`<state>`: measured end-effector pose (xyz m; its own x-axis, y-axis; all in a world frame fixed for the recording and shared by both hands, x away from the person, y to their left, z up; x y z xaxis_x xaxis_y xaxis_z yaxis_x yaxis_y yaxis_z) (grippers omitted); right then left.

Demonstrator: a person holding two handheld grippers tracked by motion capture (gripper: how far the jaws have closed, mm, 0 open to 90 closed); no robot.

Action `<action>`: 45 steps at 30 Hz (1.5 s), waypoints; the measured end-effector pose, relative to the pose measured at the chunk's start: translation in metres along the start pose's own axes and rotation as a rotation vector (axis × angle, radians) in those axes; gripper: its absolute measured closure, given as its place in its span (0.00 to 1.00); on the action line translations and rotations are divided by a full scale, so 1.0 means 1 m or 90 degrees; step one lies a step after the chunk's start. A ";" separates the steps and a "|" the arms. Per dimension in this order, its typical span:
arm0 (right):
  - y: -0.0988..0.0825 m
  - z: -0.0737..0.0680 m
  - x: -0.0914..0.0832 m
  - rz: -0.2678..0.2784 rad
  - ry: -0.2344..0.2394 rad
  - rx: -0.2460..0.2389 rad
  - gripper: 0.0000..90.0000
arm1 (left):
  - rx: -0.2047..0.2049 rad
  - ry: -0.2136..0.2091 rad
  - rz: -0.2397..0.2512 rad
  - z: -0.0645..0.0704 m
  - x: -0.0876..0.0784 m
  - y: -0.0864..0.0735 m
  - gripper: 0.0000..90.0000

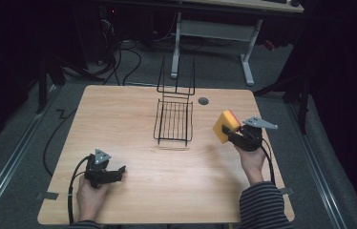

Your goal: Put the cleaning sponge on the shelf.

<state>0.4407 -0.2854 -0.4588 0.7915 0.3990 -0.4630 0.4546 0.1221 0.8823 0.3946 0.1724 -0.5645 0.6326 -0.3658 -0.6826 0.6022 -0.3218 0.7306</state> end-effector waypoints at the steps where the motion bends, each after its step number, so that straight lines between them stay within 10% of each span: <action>1: 0.001 -0.001 -0.001 0.002 0.002 -0.001 0.68 | 0.000 0.000 0.000 0.000 0.000 0.000 0.19; 45: 0.047 -0.069 0.013 0.018 0.098 -0.077 0.68 | 0.000 0.000 0.000 0.000 0.000 0.000 0.19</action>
<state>0.4446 -0.2120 -0.4175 0.7273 0.5364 -0.4282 0.3735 0.2140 0.9026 0.3945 0.1724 -0.5645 0.6327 -0.3659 -0.6825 0.6023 -0.3216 0.7307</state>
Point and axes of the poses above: each handheld gripper's, and its own axes: x roughly forward along the jaws, y roughly out of its top, z roughly to its right, the point moved 4 cm from there along x, roughly forward along the jaws
